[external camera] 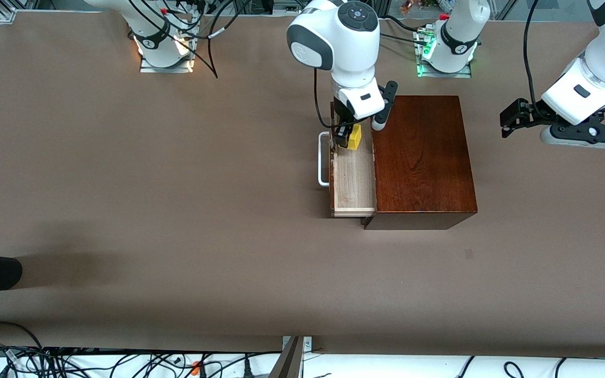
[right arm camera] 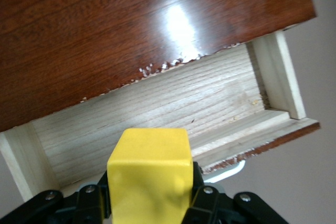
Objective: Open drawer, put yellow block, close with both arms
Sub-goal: 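Lower the yellow cube into the open drawer with the right gripper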
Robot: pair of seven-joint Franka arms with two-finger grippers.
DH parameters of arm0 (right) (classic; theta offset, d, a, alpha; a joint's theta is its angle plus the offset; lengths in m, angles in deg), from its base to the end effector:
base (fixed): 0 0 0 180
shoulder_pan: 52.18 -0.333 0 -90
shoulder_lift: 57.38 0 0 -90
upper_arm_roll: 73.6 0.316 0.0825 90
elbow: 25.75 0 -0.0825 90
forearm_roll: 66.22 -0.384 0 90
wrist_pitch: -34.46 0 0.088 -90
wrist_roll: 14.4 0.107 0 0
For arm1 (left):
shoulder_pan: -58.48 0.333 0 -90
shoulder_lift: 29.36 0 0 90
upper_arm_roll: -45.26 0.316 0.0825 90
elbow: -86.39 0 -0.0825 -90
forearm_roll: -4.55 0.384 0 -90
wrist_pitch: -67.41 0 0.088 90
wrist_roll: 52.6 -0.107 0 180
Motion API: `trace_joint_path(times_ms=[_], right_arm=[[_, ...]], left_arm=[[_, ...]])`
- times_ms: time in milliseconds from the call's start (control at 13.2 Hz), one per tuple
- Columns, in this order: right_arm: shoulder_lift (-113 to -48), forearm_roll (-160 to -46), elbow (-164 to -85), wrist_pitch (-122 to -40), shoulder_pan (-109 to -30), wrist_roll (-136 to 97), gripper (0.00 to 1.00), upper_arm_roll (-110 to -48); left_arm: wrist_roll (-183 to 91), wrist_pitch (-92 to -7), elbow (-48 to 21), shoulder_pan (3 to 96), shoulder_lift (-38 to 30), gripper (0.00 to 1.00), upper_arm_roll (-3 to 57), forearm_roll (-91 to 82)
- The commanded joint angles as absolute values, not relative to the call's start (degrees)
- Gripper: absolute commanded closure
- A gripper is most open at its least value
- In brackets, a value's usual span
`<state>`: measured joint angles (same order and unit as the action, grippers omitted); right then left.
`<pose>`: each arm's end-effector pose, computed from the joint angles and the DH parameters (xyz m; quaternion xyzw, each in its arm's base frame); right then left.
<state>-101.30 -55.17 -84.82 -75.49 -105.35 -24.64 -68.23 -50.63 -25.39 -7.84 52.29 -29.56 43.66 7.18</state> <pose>0.4351 0.6377 0.4039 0.8152 0.5727 0.0811 0.0303 0.5514 -0.0707 0.5958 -0.9983 0.0521 0.0087 0.0238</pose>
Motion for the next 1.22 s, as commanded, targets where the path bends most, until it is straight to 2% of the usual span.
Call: trace_joint_path(times_ms=[0,759,1139], right_arm=[[-104.05,-52.86,-82.44,-76.18,-106.41,-25.56,0.93,-68.85],[-107.66,-49.87,-82.88,-79.88,-107.47,-25.47,0.92,-68.94],[-108.89,-47.85,-83.14,-79.53,-107.82,-25.74,0.8,-68.85]], left_arm=[[-51.72,-26.02,-8.62,51.97,-30.59,0.0,43.68,6.4],[-51.72,-26.02,-8.53,51.71,-30.59,0.0,43.68,6.4],[-51.81,-25.58,-8.53,51.71,-30.59,0.0,43.68,6.4]])
